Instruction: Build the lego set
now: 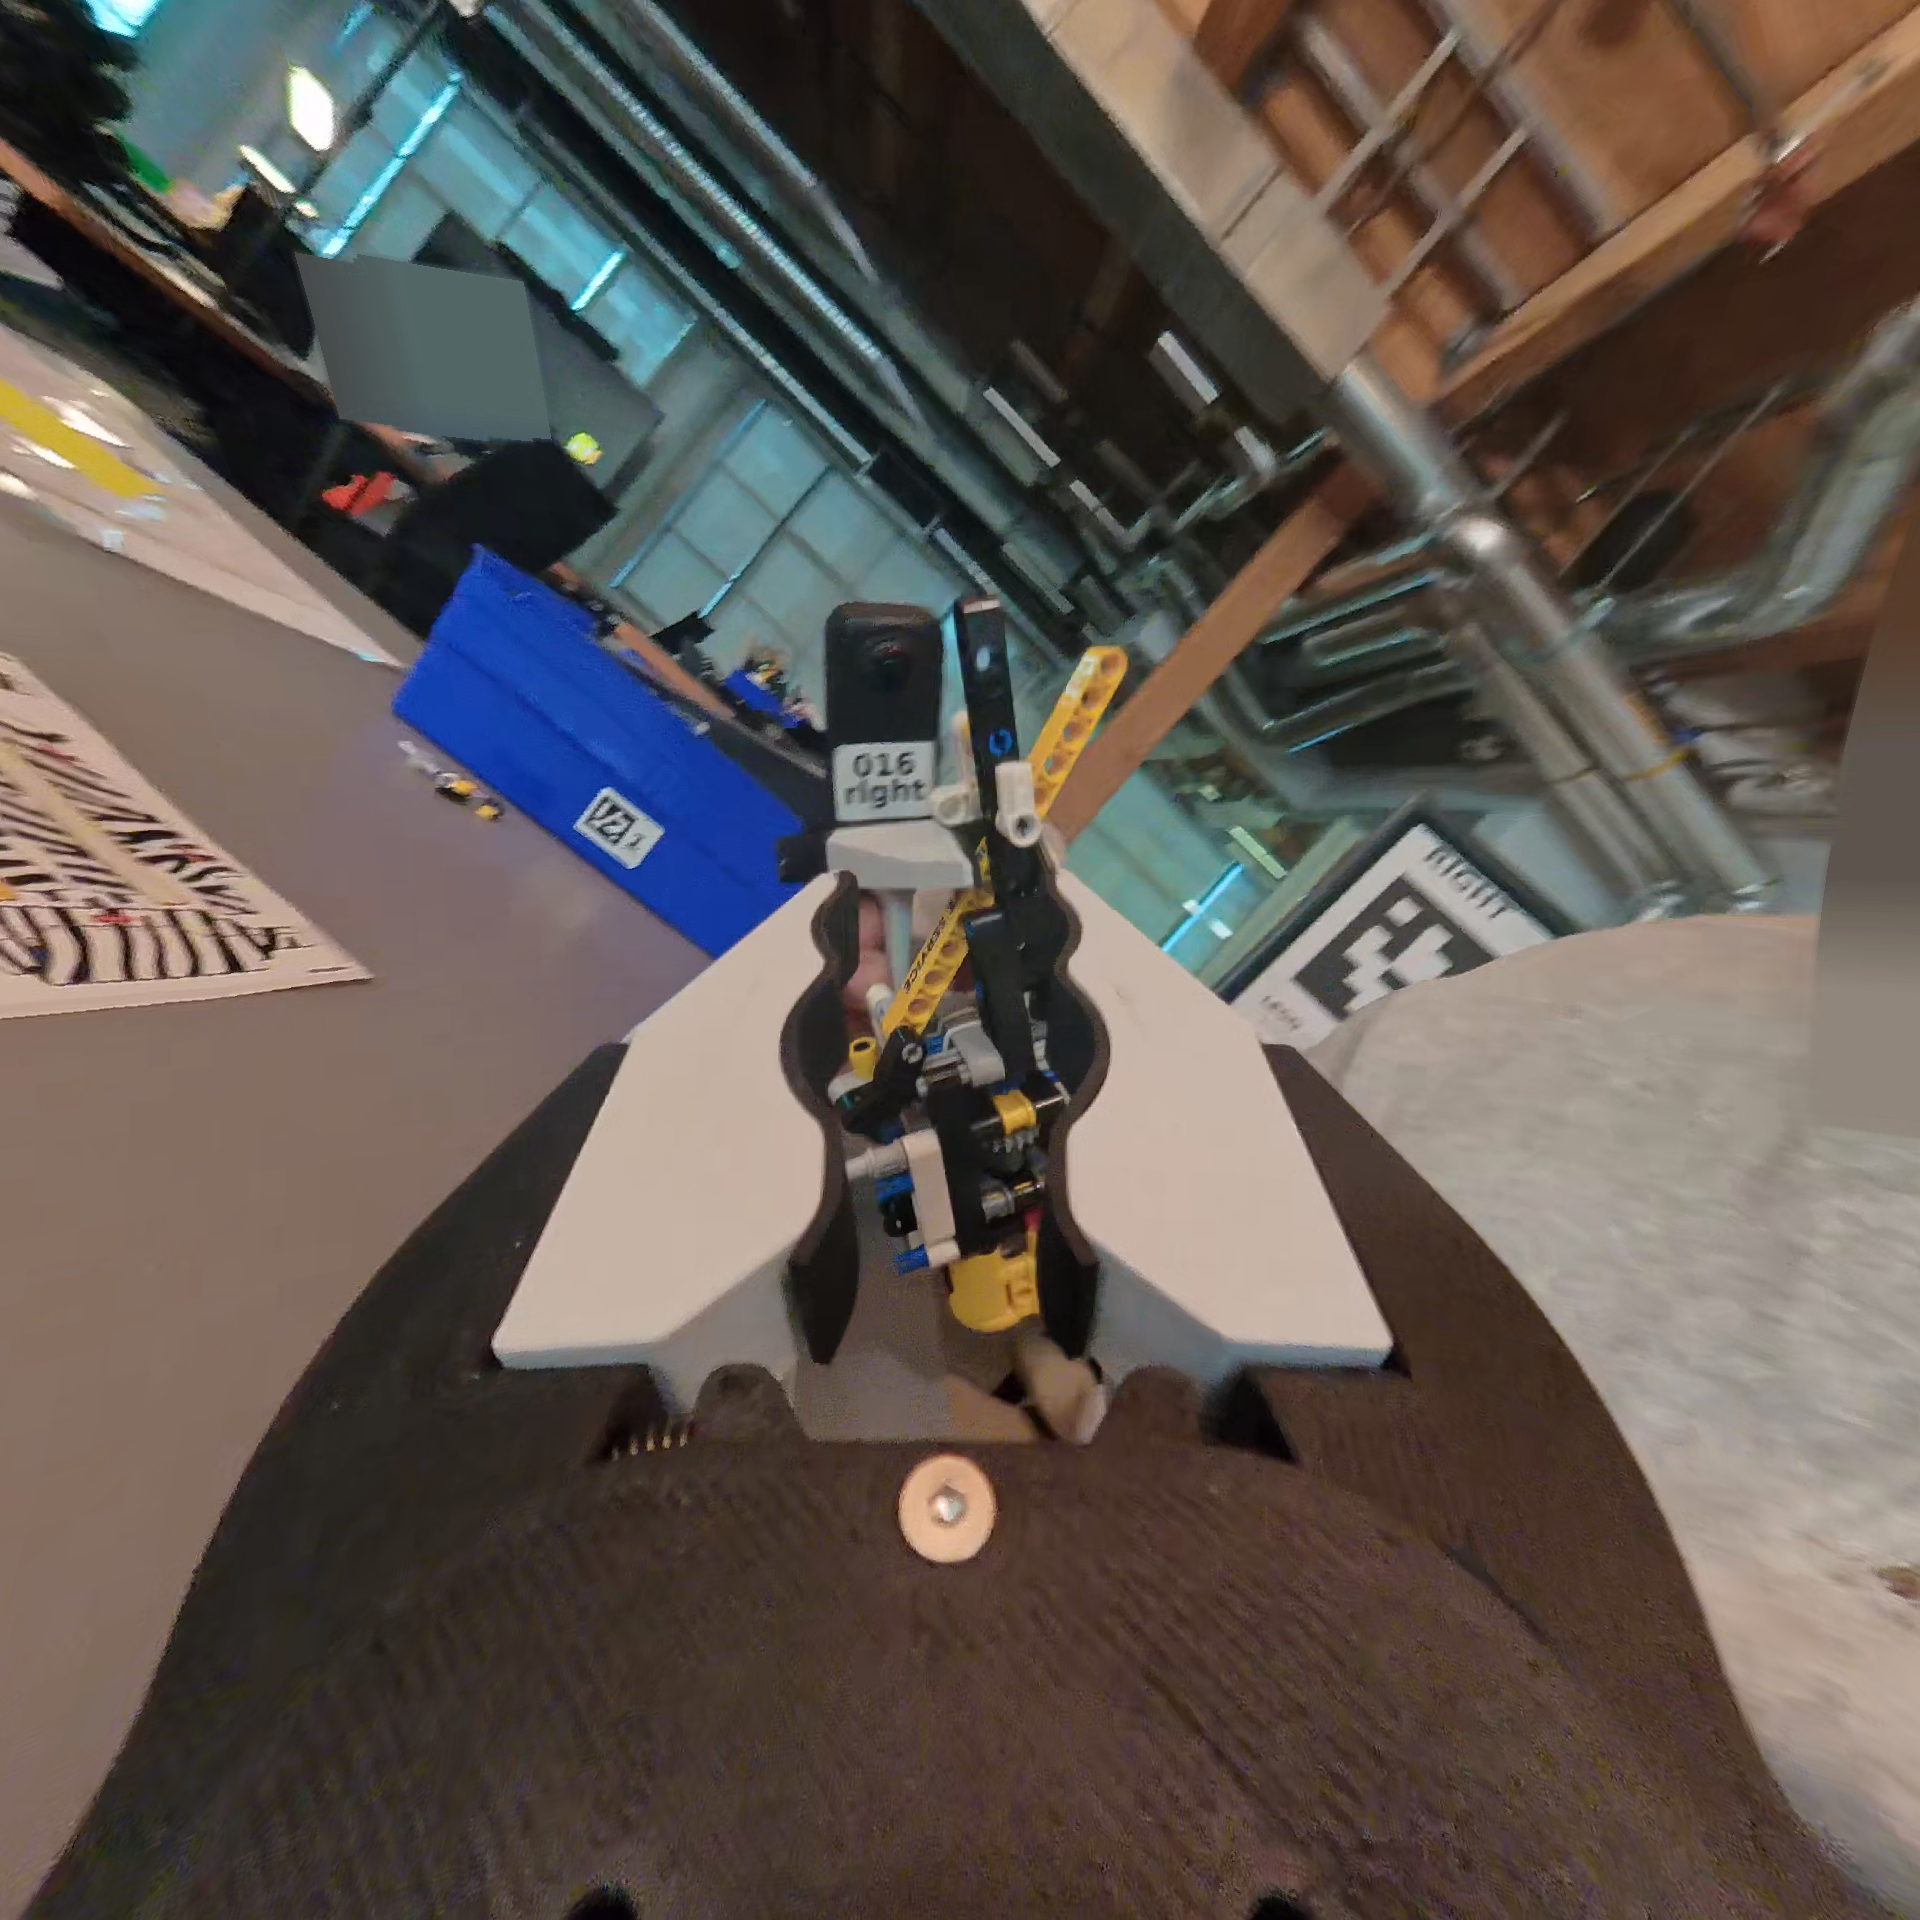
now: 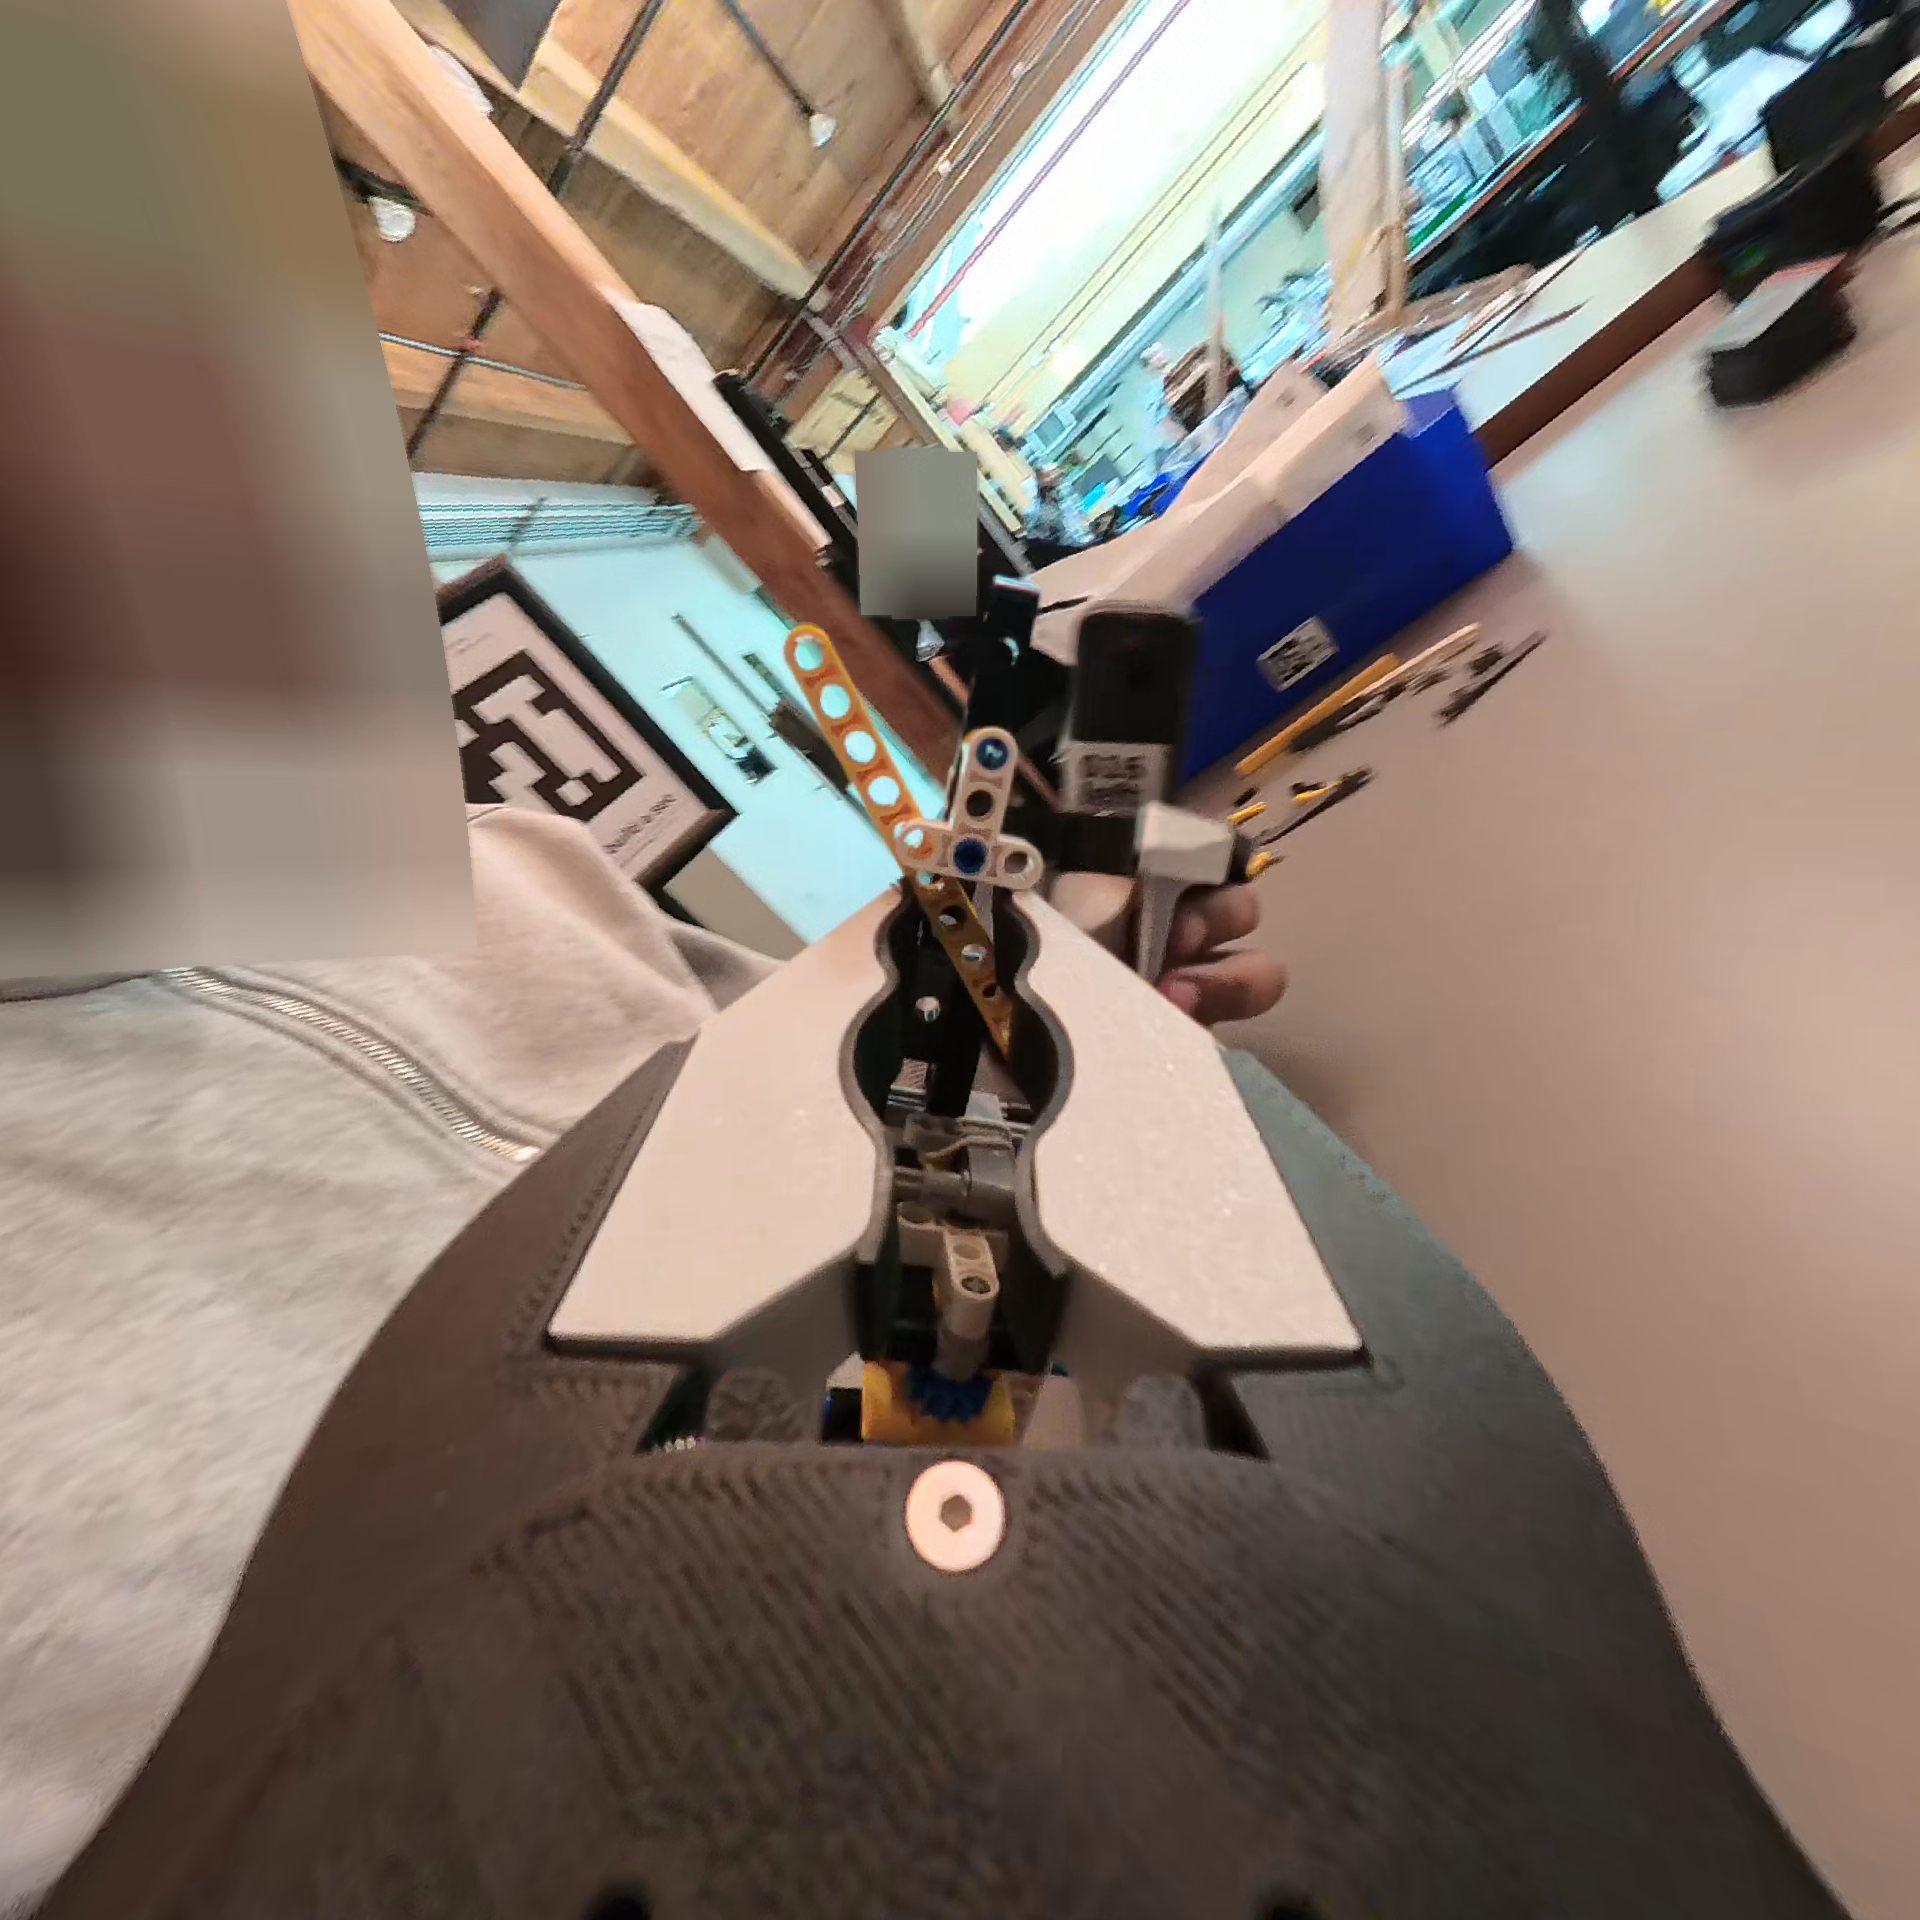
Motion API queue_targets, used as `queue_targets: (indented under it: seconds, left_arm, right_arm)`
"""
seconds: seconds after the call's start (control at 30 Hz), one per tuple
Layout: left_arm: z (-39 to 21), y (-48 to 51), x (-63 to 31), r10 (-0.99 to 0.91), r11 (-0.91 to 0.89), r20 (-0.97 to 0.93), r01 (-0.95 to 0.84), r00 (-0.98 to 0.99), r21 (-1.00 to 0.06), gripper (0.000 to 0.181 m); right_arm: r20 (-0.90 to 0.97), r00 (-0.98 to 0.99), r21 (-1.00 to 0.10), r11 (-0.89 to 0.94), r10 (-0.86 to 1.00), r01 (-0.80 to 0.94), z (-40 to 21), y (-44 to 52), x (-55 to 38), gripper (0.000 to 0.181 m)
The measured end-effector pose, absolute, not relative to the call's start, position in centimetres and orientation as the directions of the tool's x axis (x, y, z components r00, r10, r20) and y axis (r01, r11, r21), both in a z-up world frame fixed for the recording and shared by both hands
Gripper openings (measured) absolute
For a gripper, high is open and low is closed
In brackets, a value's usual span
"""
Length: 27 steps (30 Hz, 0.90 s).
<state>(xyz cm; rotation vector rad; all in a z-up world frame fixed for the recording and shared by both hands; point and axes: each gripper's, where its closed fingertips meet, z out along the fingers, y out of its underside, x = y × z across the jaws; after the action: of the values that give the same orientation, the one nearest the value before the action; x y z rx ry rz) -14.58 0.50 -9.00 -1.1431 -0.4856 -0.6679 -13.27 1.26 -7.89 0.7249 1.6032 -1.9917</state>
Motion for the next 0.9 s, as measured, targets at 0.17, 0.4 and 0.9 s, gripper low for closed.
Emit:
queue_targets:
  seconds: [0.17, 0.4, 0.9]
  left_arm:
    - [-9.2, 1.2, -14.5, -0.233, 0.284, 0.689, 0.726, 0.686, -0.627, 0.032]
    - [-8.6, -0.2, -15.8, -0.356, 0.324, 0.753, 0.829, 0.553, -0.456, 0.030]
    - [-8.4, 0.3, -14.6, -0.353, 0.286, 0.721, 0.802, 0.597, -0.524, 0.014]
  right_arm:
    - [-0.600, -0.792, -0.796, -0.177, 0.112, 0.579, -9.1, 1.4, -14.4, 0.011]
    - [-0.516, -0.834, -0.855, -0.050, 0.196, 0.517, -10.1, 0.5, -13.9, 0.011]
    - [-0.507, -0.847, -0.860, -0.030, 0.157, 0.509, -10.3, 0.0, -13.1, 0.011]
